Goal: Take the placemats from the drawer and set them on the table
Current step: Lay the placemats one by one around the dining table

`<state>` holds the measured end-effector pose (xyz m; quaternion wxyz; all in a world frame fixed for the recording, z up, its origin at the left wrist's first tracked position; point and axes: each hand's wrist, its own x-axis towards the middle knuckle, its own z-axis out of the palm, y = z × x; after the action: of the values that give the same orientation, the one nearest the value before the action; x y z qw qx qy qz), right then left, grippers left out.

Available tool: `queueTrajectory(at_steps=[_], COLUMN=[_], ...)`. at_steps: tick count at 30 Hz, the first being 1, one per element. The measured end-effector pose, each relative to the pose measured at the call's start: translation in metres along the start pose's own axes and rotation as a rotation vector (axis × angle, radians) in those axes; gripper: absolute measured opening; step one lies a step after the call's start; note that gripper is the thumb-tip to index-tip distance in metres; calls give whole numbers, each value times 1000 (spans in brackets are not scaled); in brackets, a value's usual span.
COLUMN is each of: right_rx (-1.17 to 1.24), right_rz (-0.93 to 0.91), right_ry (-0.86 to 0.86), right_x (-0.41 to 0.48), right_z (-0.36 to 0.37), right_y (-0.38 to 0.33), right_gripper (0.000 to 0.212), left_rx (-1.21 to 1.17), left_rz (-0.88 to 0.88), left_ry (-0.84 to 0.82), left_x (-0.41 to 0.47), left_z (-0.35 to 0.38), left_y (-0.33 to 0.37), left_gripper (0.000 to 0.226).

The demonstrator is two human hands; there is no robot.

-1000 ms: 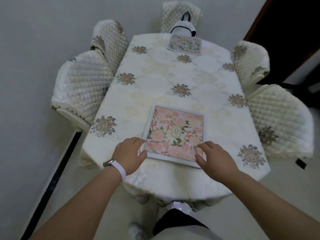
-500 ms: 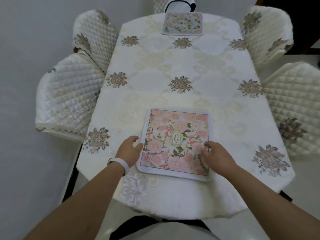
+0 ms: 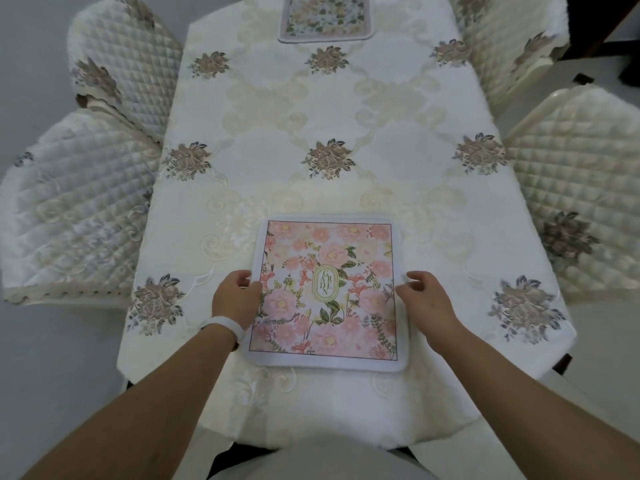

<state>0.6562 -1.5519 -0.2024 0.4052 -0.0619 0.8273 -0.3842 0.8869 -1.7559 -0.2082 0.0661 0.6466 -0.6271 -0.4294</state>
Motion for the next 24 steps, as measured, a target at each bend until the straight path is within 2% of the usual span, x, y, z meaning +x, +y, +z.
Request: queueTrajectory(at_steps=[3,6,10,14,18,24], right_rx=[62,69,4,-22,0,9], right_rz=[36,23,5,-22,-45,-110], right_ry=[6,-8,-11,-39,-52,-134], right_x=[3,1,1,-3,-8,-21], right_z=[1,4,7,11,14,29], right_y=[3,1,0,-4,-9,-20], right_gripper=[38,22,8,8,10,26], left_rx=[-35,-43,-63,-106,-135,-158], left_rz=[17,-10,-85,-109,-90,-79], left_ry=[27,-22,-77,-126,-105,-24], left_x=[-2,1,10,8,-1,-14], left_z=[9,12,8,4,-1,-24], left_y=[8,9,2,-3,-4,-18], left_gripper=[23,15,14,7,8,9])
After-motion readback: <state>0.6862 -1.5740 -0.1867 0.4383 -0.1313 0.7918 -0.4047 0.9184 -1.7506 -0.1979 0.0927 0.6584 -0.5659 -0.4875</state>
